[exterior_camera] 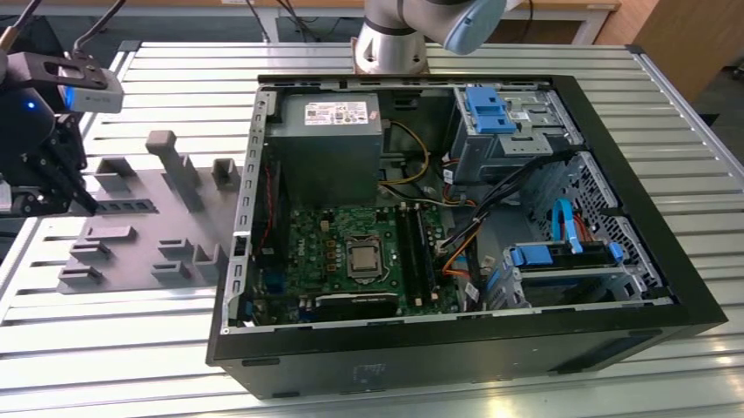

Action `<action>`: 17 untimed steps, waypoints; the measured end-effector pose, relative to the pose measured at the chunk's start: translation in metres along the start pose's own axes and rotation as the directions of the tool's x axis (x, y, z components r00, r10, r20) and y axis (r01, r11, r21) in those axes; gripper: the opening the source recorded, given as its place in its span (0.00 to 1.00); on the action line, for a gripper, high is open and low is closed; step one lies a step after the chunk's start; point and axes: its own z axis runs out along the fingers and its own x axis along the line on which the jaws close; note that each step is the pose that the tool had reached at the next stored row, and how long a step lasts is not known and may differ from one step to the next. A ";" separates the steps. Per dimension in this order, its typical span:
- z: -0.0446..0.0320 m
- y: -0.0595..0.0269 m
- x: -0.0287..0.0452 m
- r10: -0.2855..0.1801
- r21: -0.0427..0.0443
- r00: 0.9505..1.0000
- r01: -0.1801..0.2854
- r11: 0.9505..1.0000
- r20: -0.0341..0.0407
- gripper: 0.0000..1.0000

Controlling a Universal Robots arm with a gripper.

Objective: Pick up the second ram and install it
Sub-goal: 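Pick up the second ram and move it above second insertion slot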

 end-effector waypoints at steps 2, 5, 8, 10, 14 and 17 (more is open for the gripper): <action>-0.0014 0.0000 -0.0001 0.000 0.000 1.000 0.000 1.000 0.000 0.14; -0.0043 0.0001 -0.0002 0.000 0.000 1.000 0.000 1.000 0.000 0.14; -0.0072 0.0002 -0.0003 0.000 0.000 1.000 0.000 1.000 0.000 0.14; -0.0088 0.0003 -0.0004 0.000 0.000 1.000 0.000 1.000 0.000 0.14; -0.0119 0.0004 -0.0005 0.000 0.000 1.000 0.000 1.000 0.000 0.14; -0.0138 0.0004 -0.0006 0.000 0.000 1.000 0.000 1.000 0.000 0.14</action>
